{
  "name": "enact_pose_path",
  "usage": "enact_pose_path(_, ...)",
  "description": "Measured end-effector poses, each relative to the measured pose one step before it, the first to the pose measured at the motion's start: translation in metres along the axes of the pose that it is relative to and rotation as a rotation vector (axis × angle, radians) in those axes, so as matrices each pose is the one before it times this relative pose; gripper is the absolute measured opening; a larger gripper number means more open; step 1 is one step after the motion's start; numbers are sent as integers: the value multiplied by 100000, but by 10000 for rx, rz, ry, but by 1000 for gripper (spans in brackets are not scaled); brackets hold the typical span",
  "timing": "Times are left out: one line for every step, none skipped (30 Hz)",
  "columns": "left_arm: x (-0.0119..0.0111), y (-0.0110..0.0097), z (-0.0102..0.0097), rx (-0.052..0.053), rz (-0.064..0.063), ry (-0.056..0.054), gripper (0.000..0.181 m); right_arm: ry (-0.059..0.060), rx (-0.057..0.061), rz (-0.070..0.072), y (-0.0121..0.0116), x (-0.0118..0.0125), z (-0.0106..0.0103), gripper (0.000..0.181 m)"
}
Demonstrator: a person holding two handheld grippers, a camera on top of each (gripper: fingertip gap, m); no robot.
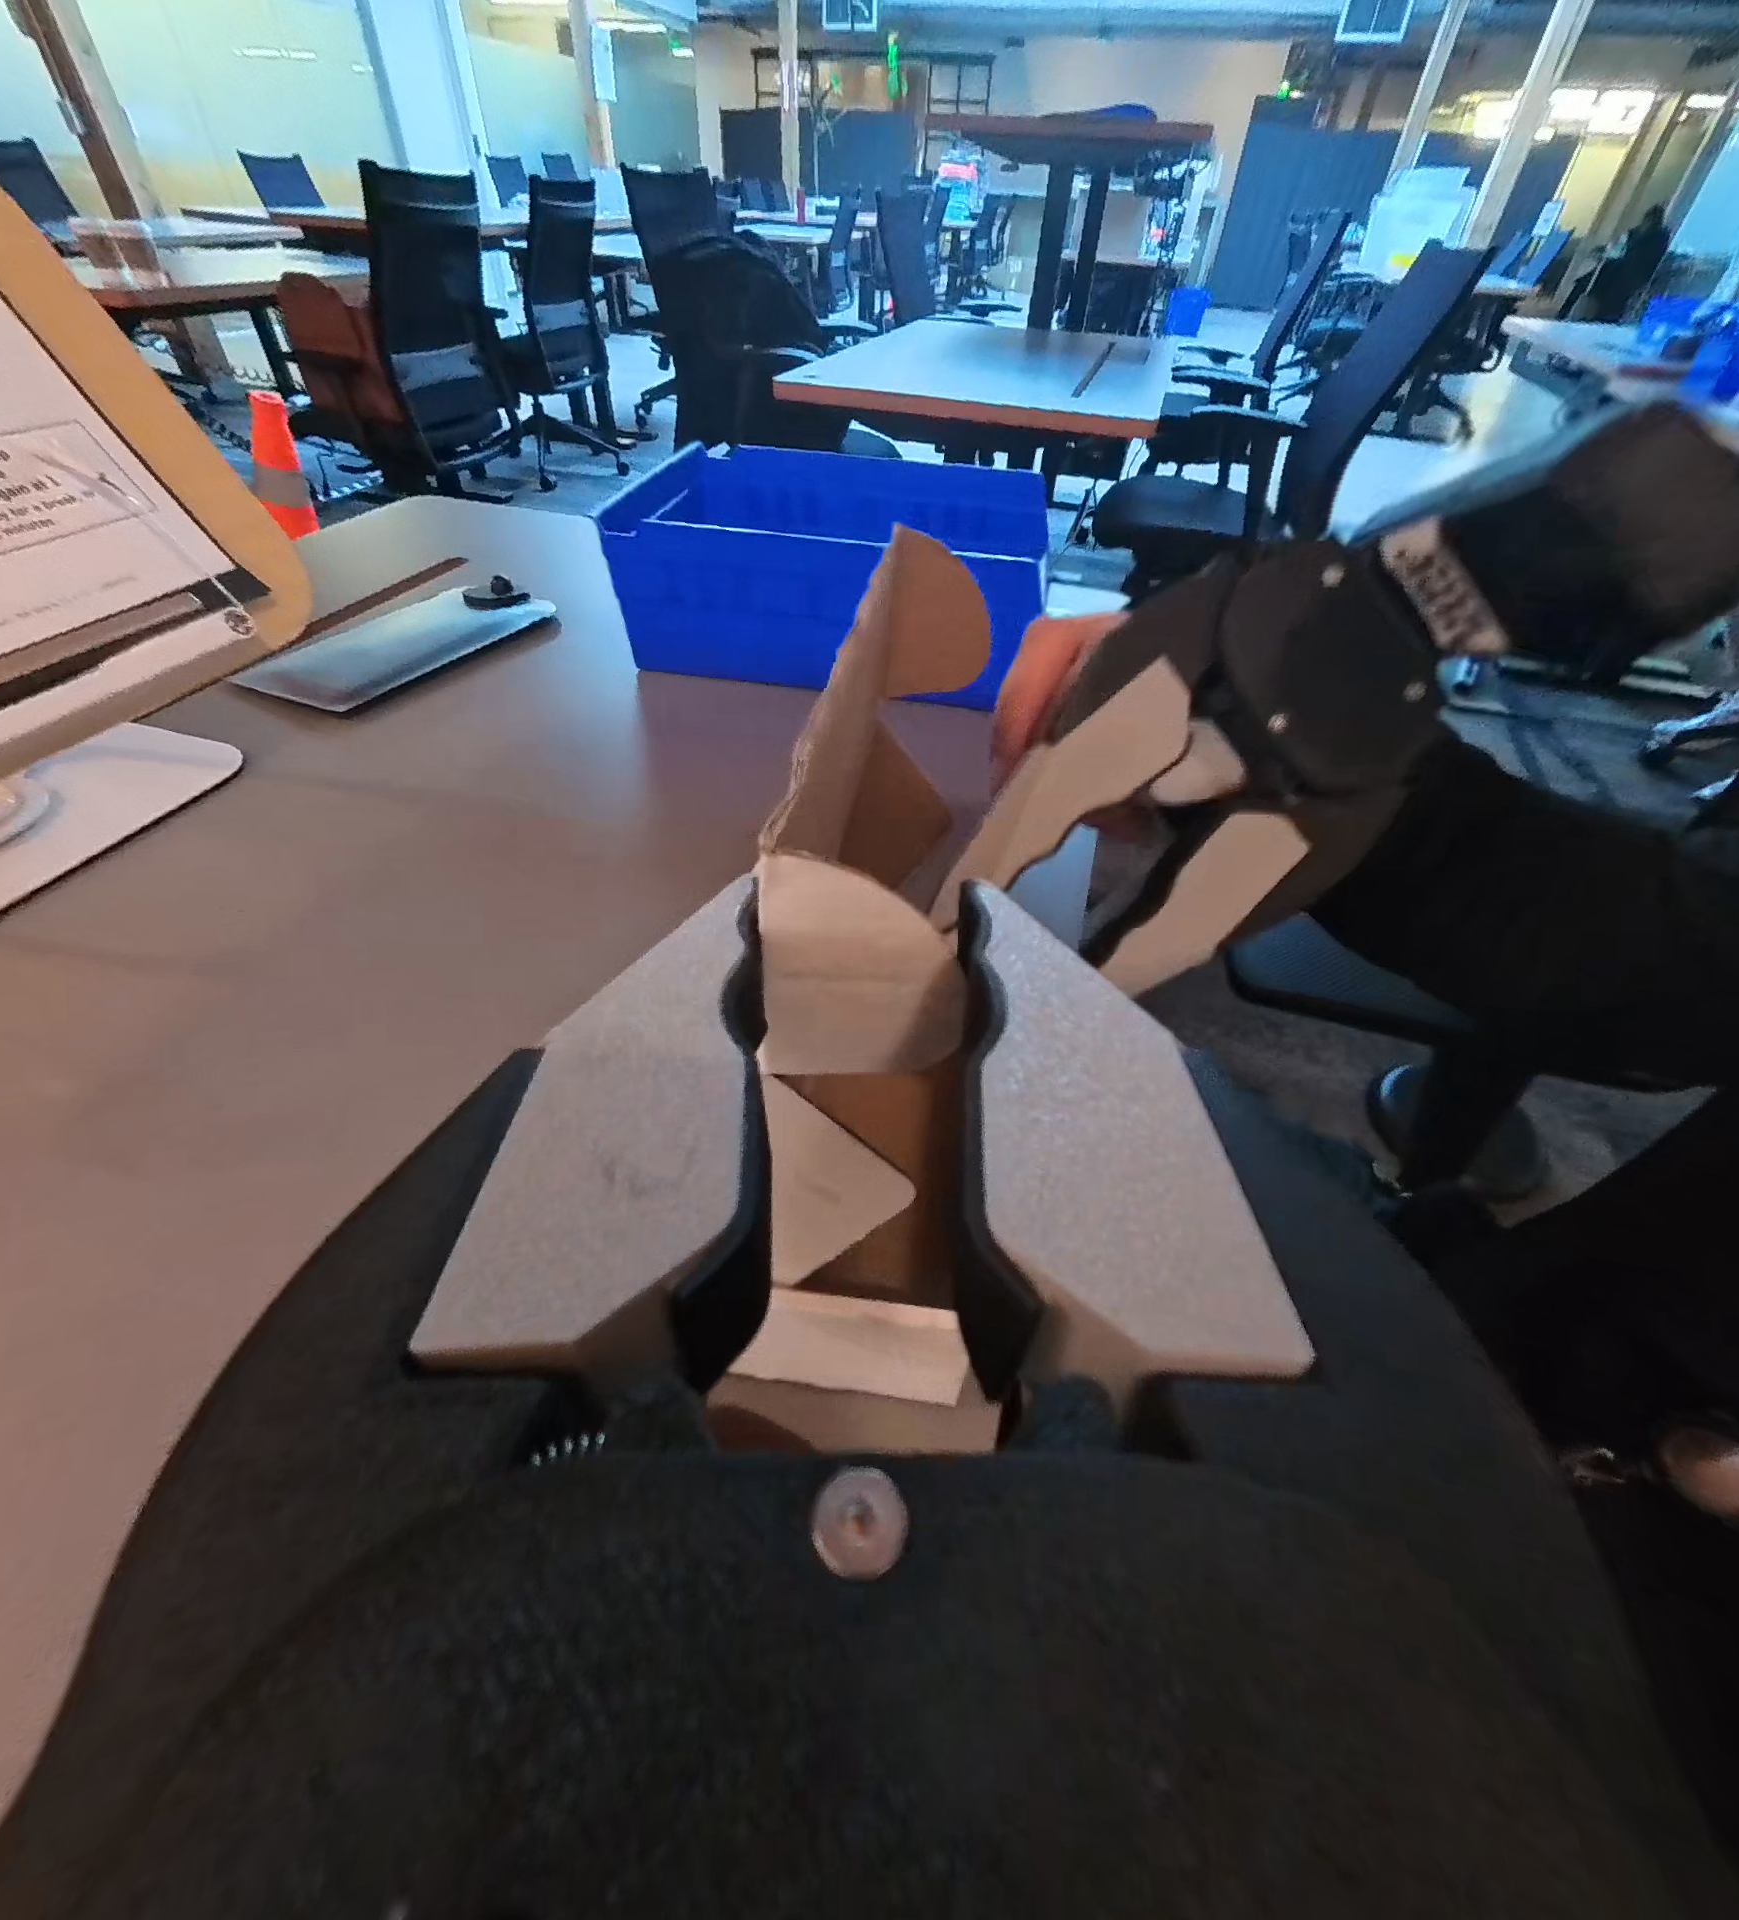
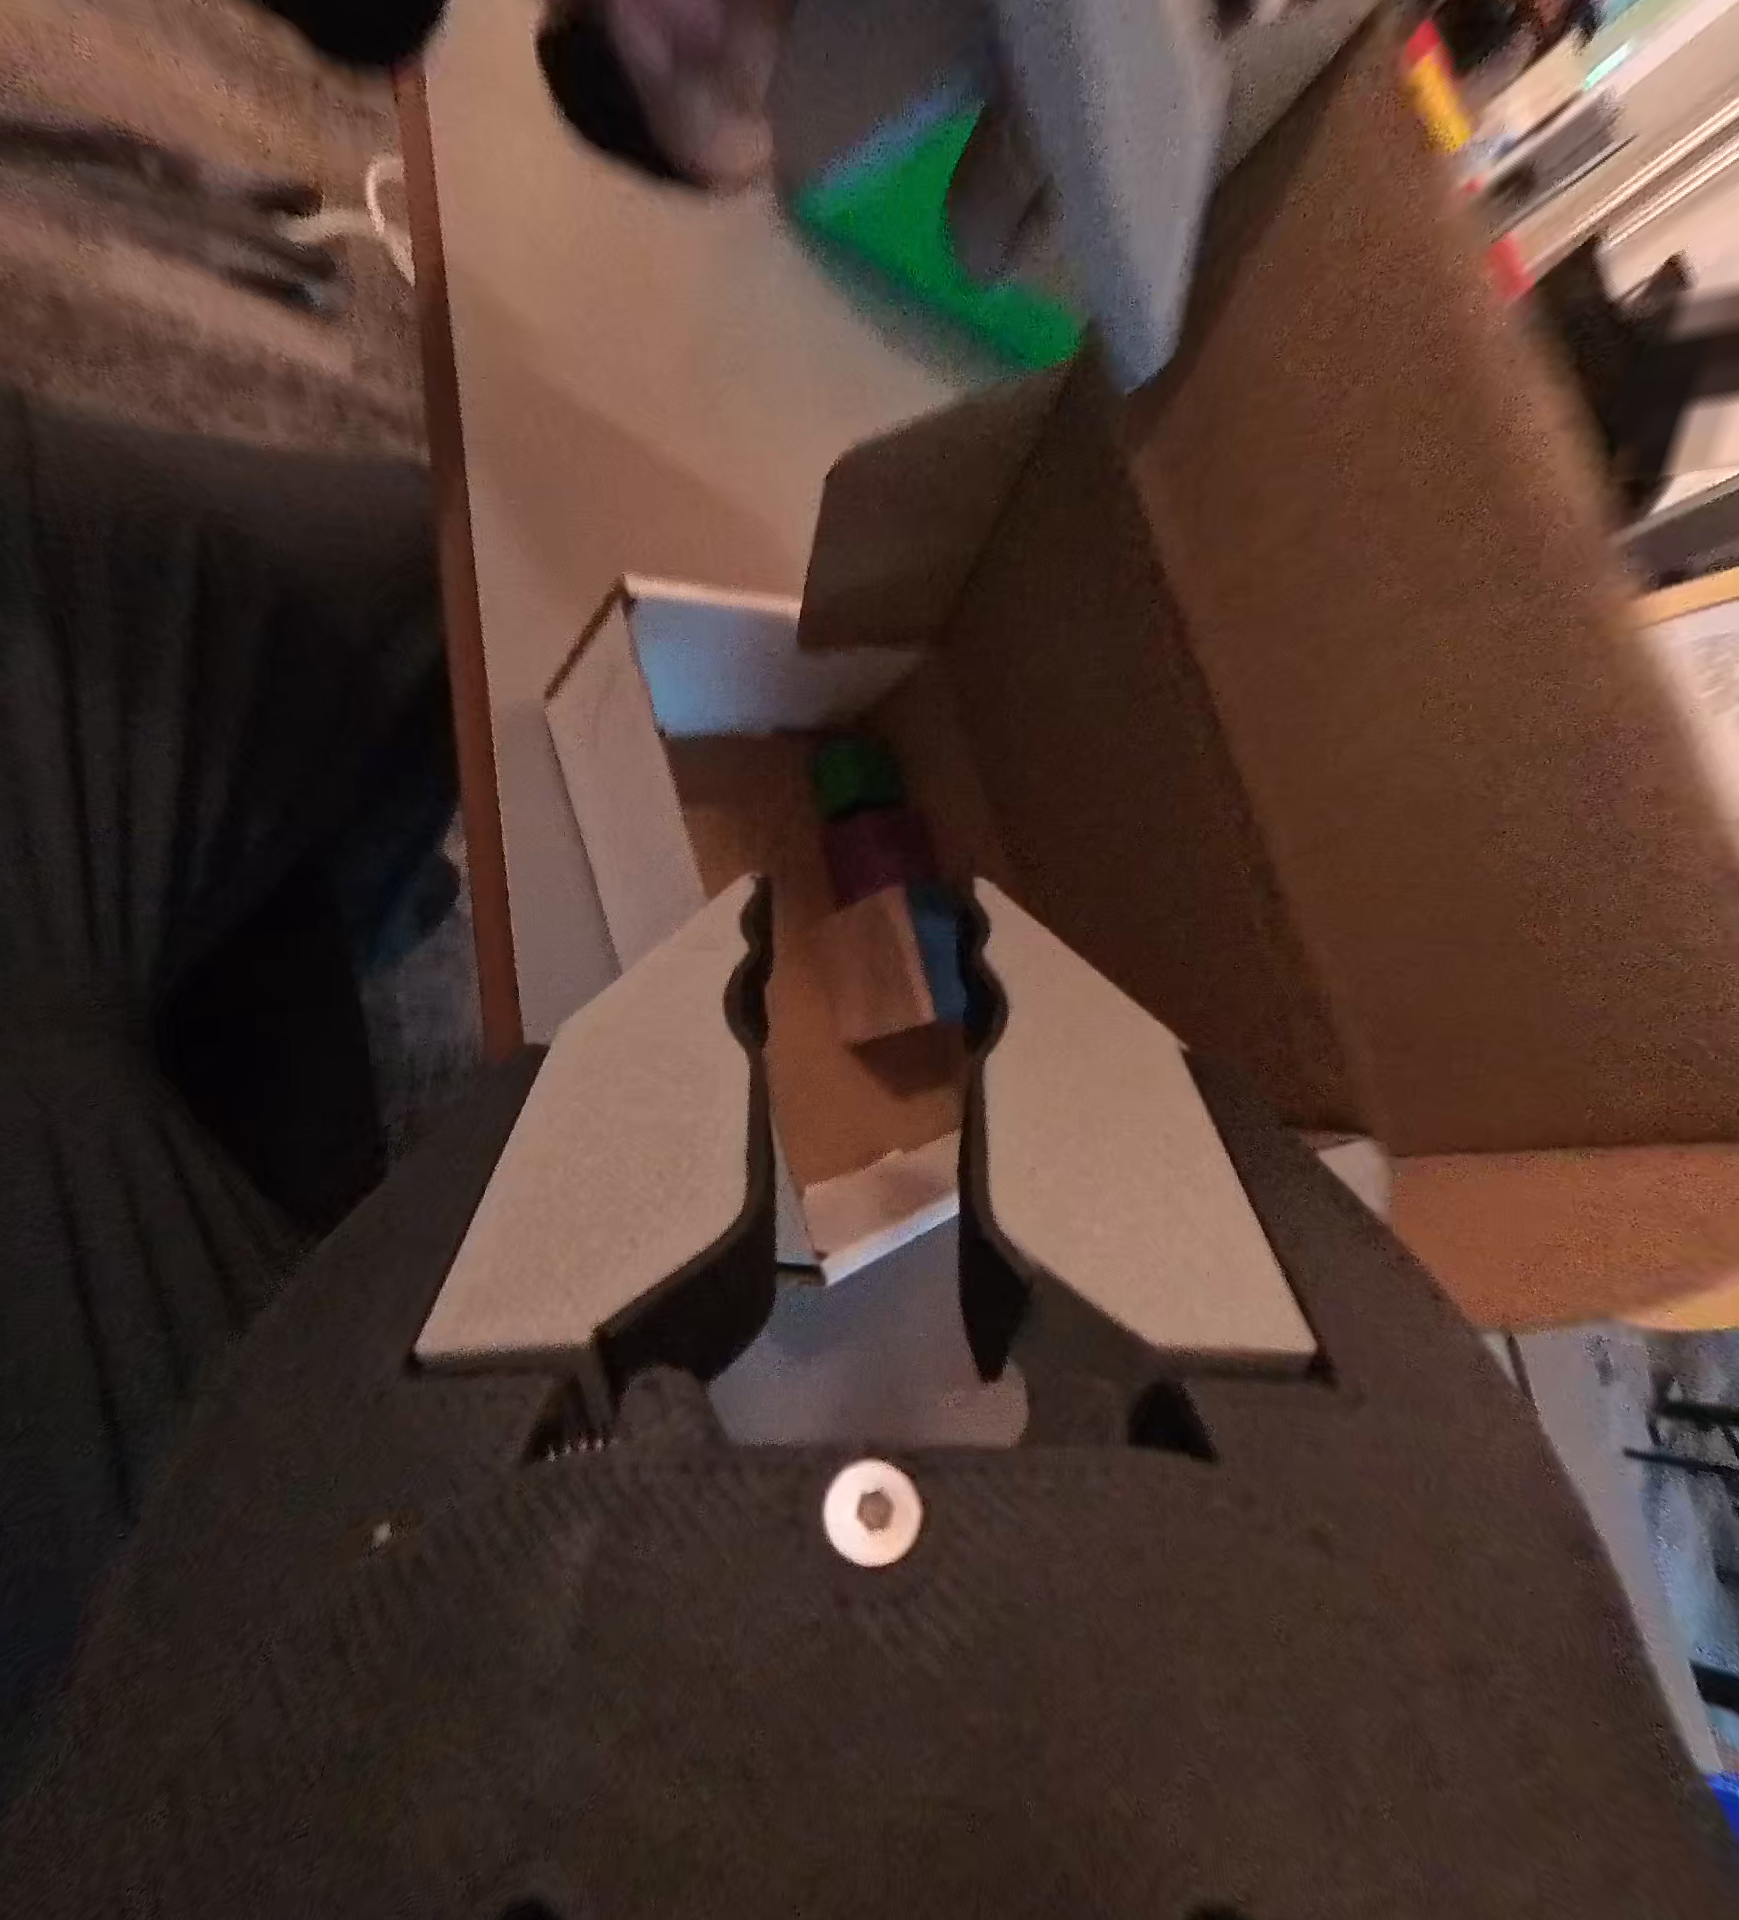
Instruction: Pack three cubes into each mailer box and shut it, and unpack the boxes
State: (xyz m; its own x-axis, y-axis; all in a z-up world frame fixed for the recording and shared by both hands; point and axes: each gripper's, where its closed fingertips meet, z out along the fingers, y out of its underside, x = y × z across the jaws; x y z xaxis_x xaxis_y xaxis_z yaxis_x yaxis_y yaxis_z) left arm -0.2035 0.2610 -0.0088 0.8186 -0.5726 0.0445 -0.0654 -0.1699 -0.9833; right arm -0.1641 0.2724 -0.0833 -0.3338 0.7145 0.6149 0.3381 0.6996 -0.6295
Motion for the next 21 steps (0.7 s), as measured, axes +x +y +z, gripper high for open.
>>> enact_pose_path(9, -174, -68, 90, -79, -25, 35, -202, -419, -105, 874, -486, 514, 36)
enact_pose_path(-40, -129, -56, 38, -23, -60, 35, -200, -317, 7, 615, -428, 498, 37)
enact_pose_path(-58, -155, -93, 48, 15, -74, 35, -104, -105, 112, 238, -189, 359, 33)
enact_pose_path(-82, -105, -75, 29, 16, -68, 35, -126, 32, 110, 12, -133, 176, 28)
enact_pose_path(-150, -51, -64, 31, 21, -85, 35, -219, 47, 62, 28, -247, 52, 21)
enact_pose_path(-264, -73, -81, 71, 7, -118, 35, -294, 31, 48, 63, -368, -5, 12)
enact_pose_path(-395, -130, -111, 137, -32, -139, 35, -310, 4, 49, 117, -432, 3, 8)
enact_pose_path(-487, -246, -136, 236, -93, -132, 35, -139, -15, 59, 126, -236, 30, 5)
enact_pose_path(-627, -334, -192, 315, -150, -145, 35, 9, -9, 21, 84, 0, 5, 1)
enact_pose_path(-788, -210, -203, 272, -194, -195, 36, 42, -28, 5, 54, 57, 0, 0)
enact_pose_path(-896, -61, -198, 193, -225, -219, 36, 16, -36, 32, 24, 28, 8, 0)
enact_pose_path(-929, 64, -190, 112, -249, -218, 36, -26, -21, 36, -5, -16, -9, 0)
enact_pose_path(-902, 131, -205, 61, -255, -185, 35, -42, -5, 17, -14, -40, -7, 0)
enact_pose_path(-788, 68, -229, 77, -265, -111, 34, -30, 9, 0, -8, -35, -8, 0)
enact_pose_path(-777, 35, -227, 69, -278, -107, 32, -12, 19, 2, -2, 0, 3, 0)
enact_pose_path(-845, 76, -203, 38, -238, -172, 30, -4, 18, 10, -7, 11, -3, 0)
enact_pose_path(-846, 132, -142, 24, -171, -211, 27, -7, 13, 10, -2, 10, 15, 0)
enact_pose_path(-801, 233, -57, 6, -97, -216, 24, -4, 5, 6, -4, 14, 4, 0)
enact_pose_path(-794, 392, 36, -67, -70, -235, 22, 2, 0, 5, 2, 11, 7, 0)
enact_pose_path(-714, 468, 152, -80, -63, -213, 21, 8, 1, 7, -12, 4, 9, 0)
enact_pose_path(-477, -47, 69, 244, -148, -64, 20, -2, -3, 5, -2, -2, -8, 0)
